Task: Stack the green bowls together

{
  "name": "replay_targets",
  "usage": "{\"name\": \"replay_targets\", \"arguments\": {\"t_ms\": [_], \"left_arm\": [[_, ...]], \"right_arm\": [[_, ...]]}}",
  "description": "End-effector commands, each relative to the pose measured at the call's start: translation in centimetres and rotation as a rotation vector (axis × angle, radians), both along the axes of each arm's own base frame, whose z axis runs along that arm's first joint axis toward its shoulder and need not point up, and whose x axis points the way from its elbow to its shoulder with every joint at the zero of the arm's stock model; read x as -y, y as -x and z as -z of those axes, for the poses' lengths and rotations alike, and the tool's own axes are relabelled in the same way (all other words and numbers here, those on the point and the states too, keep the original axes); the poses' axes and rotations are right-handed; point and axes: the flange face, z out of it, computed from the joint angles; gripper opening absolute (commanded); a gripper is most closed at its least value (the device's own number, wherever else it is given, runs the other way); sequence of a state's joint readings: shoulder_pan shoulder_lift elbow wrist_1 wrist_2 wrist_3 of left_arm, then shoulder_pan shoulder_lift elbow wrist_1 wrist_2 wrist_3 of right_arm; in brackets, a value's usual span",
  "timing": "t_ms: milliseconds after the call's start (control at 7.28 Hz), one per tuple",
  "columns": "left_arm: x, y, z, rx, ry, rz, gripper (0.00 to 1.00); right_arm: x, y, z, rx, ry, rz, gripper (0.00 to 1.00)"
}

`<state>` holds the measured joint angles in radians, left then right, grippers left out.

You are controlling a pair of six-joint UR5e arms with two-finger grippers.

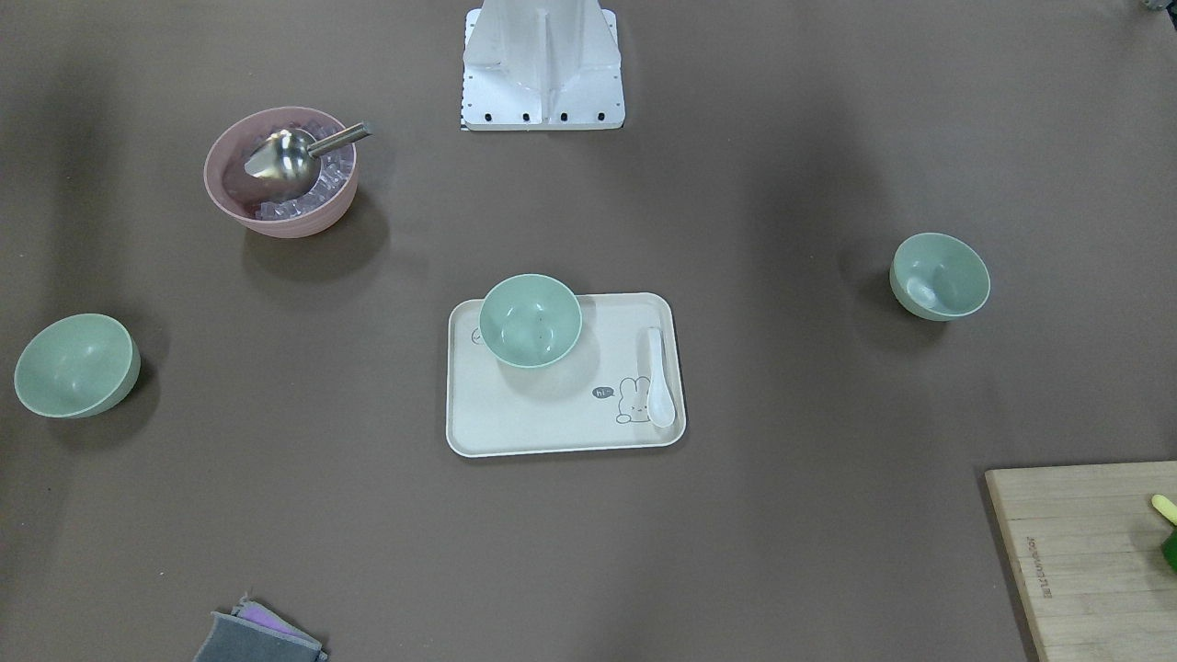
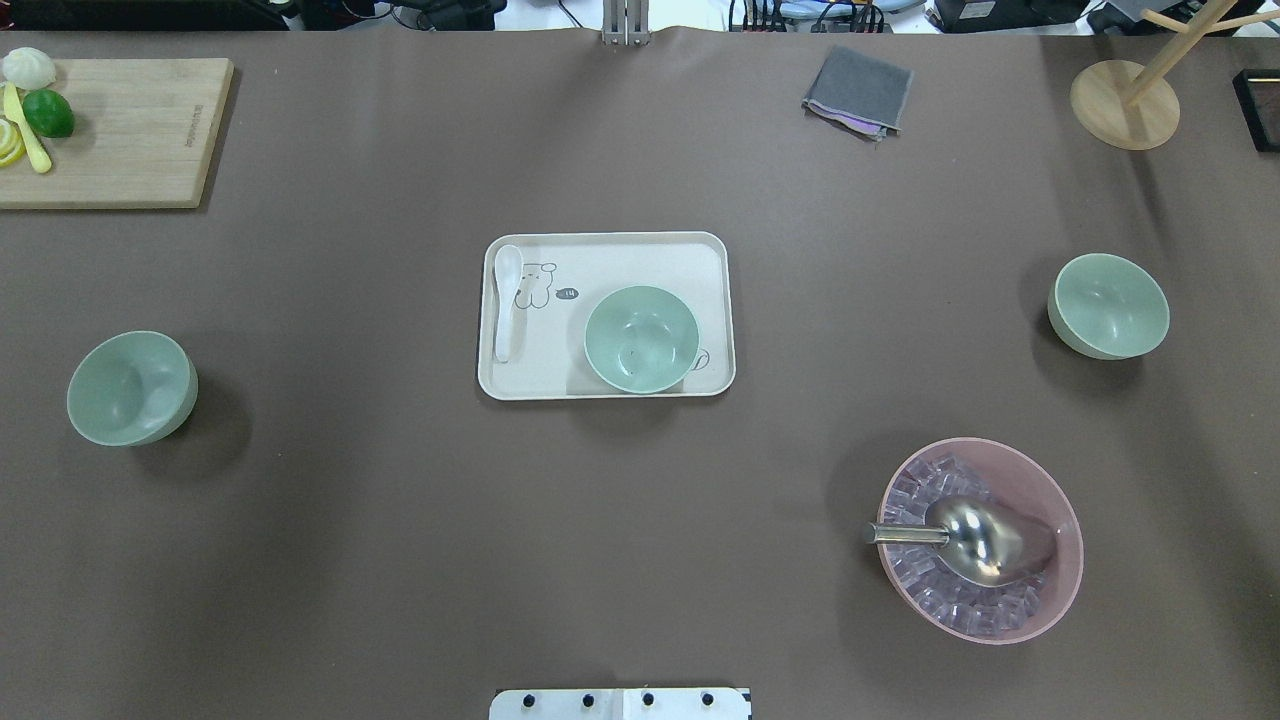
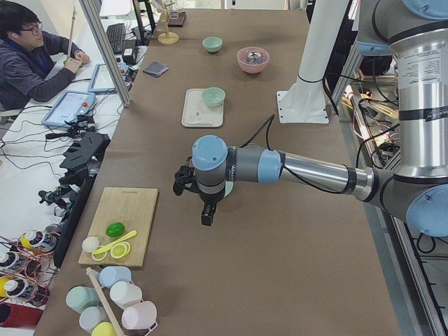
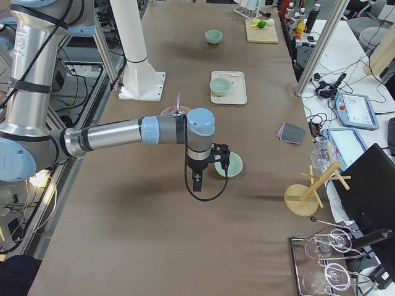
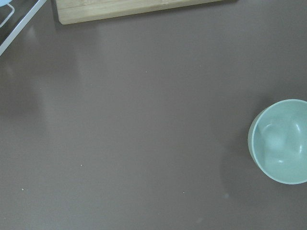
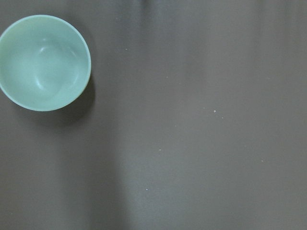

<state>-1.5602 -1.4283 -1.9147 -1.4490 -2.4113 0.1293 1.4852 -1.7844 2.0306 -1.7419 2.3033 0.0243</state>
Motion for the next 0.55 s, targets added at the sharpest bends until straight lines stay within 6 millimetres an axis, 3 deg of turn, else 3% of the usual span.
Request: {"name": "replay_targets", "arguments": {"t_ms": [0, 137, 275, 412], "left_arm": [[3.1, -0.2, 3.5, -0.003, -0.142, 0.001, 0.99], [4.9, -0.2, 3.9, 0.002, -0.271, 0.004, 0.99], [6.0, -0.3, 1.5, -0.01, -0.368, 0.002, 0.99], [5.5, -0.5, 0.5, -0.04, -0.403, -0.007, 0.99]], "right_arm": [[0.5, 1.3, 3.3, 0.165, -0.118, 0.025, 1.0], [0.8, 1.5, 4.1, 0.188, -0.171, 0.028, 1.0], [1.1, 1.5, 3.7, 0.186, -0.179, 0.029, 1.0], [1.5, 1.5, 3.4, 0.19, -0.176, 0.03, 1.0]]}}
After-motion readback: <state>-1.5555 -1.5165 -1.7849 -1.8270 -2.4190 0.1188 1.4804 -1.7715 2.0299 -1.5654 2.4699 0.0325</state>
